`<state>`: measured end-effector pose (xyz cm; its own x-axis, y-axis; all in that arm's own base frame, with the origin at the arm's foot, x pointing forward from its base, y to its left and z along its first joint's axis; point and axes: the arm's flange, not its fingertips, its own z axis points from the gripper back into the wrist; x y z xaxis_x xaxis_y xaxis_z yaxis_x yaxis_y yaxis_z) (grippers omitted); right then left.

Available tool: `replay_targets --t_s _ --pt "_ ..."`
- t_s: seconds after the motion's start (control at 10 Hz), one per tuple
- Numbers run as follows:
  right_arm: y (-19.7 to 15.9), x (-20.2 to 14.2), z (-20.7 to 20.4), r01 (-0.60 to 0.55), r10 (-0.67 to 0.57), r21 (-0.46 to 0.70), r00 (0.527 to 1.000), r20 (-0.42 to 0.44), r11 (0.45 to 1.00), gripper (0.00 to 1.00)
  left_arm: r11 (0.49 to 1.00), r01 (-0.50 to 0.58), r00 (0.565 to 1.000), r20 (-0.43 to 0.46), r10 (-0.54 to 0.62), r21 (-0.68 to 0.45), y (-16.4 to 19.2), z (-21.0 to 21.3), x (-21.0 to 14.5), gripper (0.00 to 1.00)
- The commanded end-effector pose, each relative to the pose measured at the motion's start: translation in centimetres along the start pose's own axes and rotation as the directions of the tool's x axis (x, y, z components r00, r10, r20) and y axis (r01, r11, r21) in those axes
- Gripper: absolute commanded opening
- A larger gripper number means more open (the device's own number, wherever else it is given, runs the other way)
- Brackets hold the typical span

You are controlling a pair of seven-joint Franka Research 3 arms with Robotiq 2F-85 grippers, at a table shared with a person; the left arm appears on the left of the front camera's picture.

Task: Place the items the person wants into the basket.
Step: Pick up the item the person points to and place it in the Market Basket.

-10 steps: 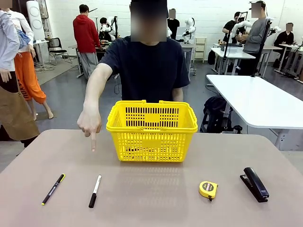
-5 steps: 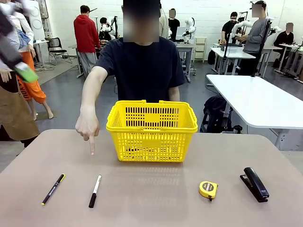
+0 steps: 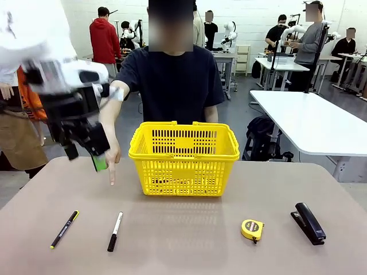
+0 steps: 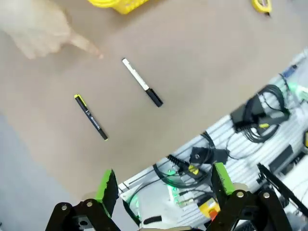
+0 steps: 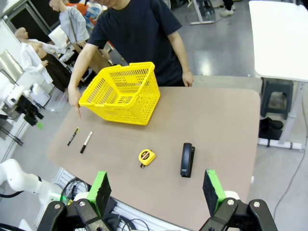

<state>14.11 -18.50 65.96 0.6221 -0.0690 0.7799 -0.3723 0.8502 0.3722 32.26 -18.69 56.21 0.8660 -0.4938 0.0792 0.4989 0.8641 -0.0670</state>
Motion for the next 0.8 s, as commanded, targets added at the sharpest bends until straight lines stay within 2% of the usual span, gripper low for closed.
replay_targets --t_s 0.0,0.3,0.4,0.7 --pt "0.0 -0.1 0.0 -0.003 0.003 0.005 1.000 0.004 1.000 1.00 0.993 -0.113 0.993 0.017 0.113 0.026 -0.4 -2.9 -0.2 1.00" --pt "0.0 -0.1 0.0 -0.003 0.003 0.005 1.000 0.004 1.000 1.00 0.984 -0.177 0.977 0.124 0.172 0.035 1.0 -4.1 0.6 1.00" --pt "0.0 -0.1 0.0 -0.003 0.003 0.005 1.000 0.004 1.000 1.00 0.991 -0.136 0.990 0.045 0.136 0.015 0.4 -3.9 0.4 1.00" --pt "0.0 -0.1 0.0 -0.003 0.003 0.005 1.000 0.004 1.000 1.00 0.991 -0.136 0.990 0.045 0.136 0.015 0.4 -3.9 0.4 1.00"
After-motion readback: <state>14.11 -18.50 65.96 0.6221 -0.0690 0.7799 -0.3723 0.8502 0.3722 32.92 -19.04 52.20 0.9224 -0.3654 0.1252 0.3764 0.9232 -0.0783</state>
